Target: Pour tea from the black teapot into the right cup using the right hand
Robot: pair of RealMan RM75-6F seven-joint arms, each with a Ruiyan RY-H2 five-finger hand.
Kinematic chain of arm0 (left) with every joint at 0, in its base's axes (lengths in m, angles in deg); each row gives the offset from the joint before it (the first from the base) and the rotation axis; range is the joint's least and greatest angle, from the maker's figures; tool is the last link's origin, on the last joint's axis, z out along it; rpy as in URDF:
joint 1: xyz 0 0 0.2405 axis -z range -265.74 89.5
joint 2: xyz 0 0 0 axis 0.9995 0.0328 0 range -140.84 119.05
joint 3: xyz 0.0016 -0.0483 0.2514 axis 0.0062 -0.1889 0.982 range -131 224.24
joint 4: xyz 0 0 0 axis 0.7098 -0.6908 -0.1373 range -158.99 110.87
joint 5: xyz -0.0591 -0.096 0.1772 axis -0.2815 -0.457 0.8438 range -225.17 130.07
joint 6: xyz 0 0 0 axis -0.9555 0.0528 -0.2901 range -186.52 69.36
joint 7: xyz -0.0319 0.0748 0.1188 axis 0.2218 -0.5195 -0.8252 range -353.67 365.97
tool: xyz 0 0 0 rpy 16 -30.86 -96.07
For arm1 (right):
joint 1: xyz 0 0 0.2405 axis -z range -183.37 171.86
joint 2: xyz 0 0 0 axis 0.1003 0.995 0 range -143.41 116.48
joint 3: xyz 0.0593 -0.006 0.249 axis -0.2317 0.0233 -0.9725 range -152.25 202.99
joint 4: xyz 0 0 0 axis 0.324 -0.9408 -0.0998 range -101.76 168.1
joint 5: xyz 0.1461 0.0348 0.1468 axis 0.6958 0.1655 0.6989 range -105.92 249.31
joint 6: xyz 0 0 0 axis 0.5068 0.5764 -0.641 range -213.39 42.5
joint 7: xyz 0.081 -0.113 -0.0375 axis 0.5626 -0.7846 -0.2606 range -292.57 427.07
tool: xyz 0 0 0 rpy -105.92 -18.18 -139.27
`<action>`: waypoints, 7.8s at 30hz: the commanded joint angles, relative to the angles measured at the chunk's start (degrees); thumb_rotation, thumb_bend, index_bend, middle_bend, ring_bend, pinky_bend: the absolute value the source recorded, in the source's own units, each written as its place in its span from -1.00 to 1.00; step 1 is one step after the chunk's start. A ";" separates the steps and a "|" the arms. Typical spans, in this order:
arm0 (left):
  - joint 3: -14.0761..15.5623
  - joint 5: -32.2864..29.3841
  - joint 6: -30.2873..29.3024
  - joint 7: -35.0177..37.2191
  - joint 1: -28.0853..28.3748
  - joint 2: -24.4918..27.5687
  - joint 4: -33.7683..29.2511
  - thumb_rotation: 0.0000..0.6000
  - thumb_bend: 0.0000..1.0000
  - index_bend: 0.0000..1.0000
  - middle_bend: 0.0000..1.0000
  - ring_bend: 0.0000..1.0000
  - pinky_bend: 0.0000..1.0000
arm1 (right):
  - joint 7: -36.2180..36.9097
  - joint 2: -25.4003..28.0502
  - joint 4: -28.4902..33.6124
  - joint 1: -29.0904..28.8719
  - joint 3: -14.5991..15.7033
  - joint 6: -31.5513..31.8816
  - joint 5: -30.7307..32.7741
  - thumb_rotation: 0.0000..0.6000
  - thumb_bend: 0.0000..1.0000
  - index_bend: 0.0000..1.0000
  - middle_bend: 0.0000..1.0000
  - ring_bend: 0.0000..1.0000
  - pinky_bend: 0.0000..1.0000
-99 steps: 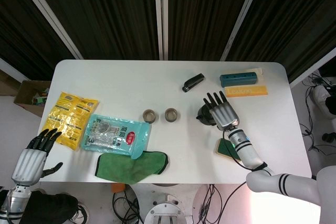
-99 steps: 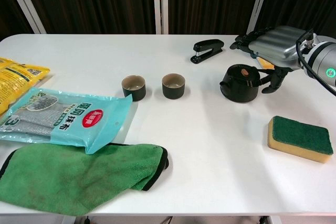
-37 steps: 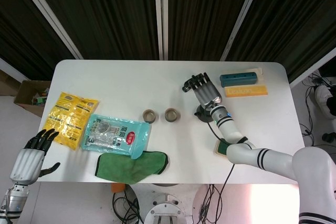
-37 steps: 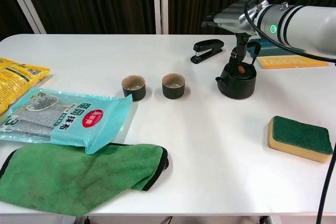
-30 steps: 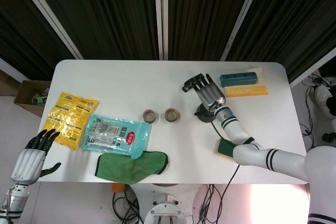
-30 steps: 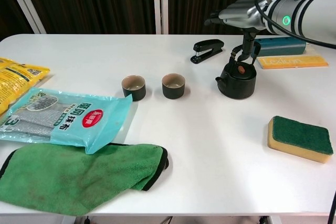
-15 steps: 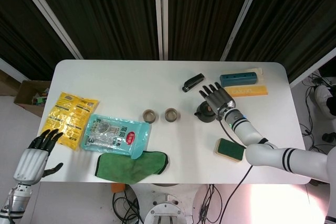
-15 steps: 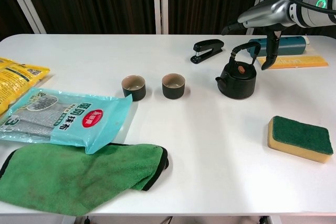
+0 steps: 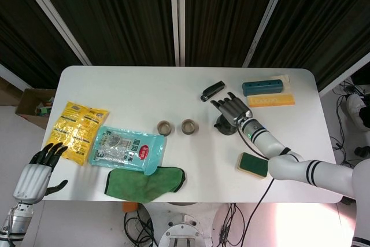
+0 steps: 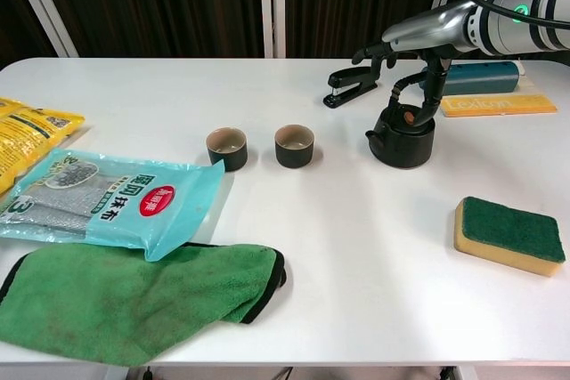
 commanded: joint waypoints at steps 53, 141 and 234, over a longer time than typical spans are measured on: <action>0.13 -0.03 0.27 0.23 0.05 -0.19 0.38 1.00 -0.74 -0.67 -0.81 -0.85 -0.54 | 5.55 -1.75 -2.92 -1.53 5.89 -0.82 -0.30 1.00 -0.96 -0.08 -0.07 -0.18 -0.89; 0.44 -0.36 1.60 1.52 0.47 -0.84 1.53 1.00 -0.74 -0.66 -0.82 -0.85 -0.54 | 10.29 0.69 -1.07 -1.77 7.36 0.92 0.98 1.00 -0.90 0.96 0.81 0.65 0.17; 0.72 -0.59 3.17 0.97 1.52 -1.77 1.97 1.00 -0.74 -0.65 -0.83 -0.85 -0.53 | 23.41 -8.07 -9.94 15.89 -3.91 18.85 -30.50 0.53 -0.41 1.00 1.00 1.00 0.80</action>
